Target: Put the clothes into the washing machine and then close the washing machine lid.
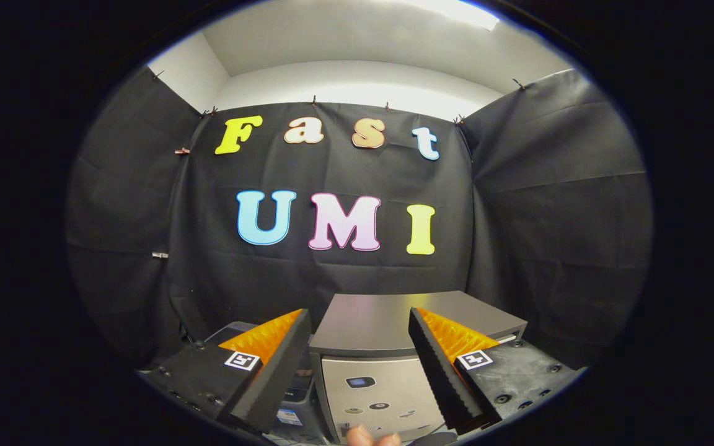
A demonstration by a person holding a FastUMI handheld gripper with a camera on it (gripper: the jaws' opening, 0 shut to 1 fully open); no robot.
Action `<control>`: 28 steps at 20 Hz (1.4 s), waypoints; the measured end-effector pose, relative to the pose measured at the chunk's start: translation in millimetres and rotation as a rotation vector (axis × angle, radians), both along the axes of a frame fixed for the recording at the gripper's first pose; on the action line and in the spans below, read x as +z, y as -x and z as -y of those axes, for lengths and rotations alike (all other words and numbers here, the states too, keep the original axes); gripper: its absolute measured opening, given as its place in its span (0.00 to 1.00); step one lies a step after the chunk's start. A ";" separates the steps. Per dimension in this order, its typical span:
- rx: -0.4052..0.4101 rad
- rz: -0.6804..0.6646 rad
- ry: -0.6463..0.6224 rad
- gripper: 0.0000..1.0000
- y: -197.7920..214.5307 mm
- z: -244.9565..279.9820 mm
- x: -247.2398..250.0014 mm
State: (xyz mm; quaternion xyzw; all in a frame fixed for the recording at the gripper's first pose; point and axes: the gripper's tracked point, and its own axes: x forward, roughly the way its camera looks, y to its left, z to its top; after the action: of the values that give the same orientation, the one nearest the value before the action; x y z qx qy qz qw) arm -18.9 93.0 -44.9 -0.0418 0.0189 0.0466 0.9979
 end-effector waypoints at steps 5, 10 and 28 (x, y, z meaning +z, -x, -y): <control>-0.007 0.006 0.005 0.99 0.3 2.9 2.2; -0.012 -0.002 0.006 0.99 -0.2 3.7 0.2; -0.014 -0.002 0.021 0.99 0.8 -1.5 0.5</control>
State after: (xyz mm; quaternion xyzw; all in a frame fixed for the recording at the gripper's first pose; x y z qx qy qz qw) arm -19.6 94.5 -44.4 -0.0519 0.0205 0.0397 0.9977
